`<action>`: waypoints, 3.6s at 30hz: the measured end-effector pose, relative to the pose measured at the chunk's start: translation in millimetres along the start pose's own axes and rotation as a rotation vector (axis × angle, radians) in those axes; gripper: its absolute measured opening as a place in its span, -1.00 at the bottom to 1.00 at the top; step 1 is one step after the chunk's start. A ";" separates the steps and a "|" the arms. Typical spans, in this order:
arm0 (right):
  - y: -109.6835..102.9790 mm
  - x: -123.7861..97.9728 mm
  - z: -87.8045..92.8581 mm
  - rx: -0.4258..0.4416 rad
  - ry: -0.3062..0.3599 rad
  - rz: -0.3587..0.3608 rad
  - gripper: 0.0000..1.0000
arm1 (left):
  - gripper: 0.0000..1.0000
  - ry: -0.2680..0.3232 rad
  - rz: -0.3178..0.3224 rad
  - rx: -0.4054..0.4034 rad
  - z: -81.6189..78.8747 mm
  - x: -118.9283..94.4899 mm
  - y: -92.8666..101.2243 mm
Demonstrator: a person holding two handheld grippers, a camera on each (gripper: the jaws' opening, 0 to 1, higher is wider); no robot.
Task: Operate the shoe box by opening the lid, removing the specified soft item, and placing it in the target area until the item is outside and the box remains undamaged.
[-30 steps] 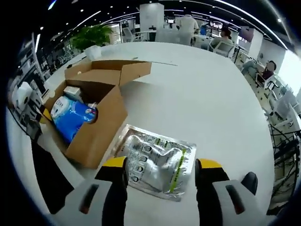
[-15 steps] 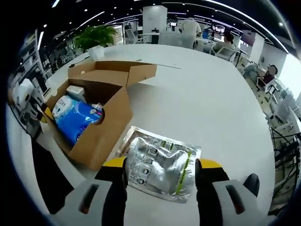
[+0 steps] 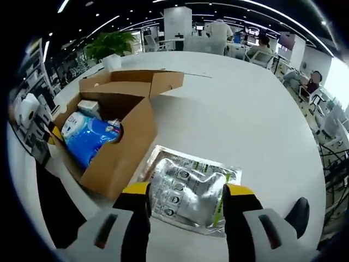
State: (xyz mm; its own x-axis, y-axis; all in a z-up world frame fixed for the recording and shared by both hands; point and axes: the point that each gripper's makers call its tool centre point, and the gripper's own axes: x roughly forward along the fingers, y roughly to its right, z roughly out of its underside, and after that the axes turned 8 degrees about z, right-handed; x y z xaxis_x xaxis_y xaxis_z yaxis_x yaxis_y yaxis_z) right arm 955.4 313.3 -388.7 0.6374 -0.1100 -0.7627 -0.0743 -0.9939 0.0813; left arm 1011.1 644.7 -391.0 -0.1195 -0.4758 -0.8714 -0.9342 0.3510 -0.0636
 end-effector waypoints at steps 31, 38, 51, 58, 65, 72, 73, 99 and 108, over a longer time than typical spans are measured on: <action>-9.6 31.3 23.2 0.016 -0.034 0.033 0.28 | -0.91 -0.001 0.004 -0.009 1.8 1.2 0.1; -13.1 34.5 22.1 0.029 -0.054 0.038 0.28 | -0.91 -0.001 0.004 -0.010 -0.3 0.1 -0.2; -15.9 36.1 20.1 0.015 -0.040 0.030 0.28 | -0.91 0.001 0.001 -0.016 0.2 0.1 -0.6; -13.8 32.6 17.4 0.031 -0.013 0.016 0.31 | -0.91 0.003 0.000 -0.017 1.9 0.9 -0.7; -4.9 13.1 -3.5 0.089 0.066 0.013 0.39 | -0.90 0.001 0.005 -0.044 2.2 1.6 -1.1; -6.4 2.5 -26.5 0.108 0.088 0.007 0.58 | -0.89 -0.005 0.002 -0.081 2.8 1.7 -1.6; -9.2 0.2 -29.8 0.117 0.086 -0.006 0.57 | -0.89 -0.005 0.002 -0.079 2.7 1.7 -1.6; -9.2 -38.1 -74.4 -0.032 0.167 0.059 0.39 | -0.88 -0.002 -0.006 -0.044 3.5 1.3 -0.4; -34.6 -41.2 -85.7 -0.177 0.155 0.013 0.15 | -0.89 -0.012 0.003 -0.029 3.4 1.4 -0.9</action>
State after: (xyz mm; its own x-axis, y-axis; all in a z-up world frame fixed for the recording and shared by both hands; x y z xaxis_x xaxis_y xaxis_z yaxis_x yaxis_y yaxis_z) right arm 997.4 351.8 -305.1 0.7481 -0.1090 -0.6546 0.0436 -0.9762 0.2125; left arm 1012.9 646.5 -393.9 -0.1184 -0.4654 -0.8772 -0.9434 0.3284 -0.0469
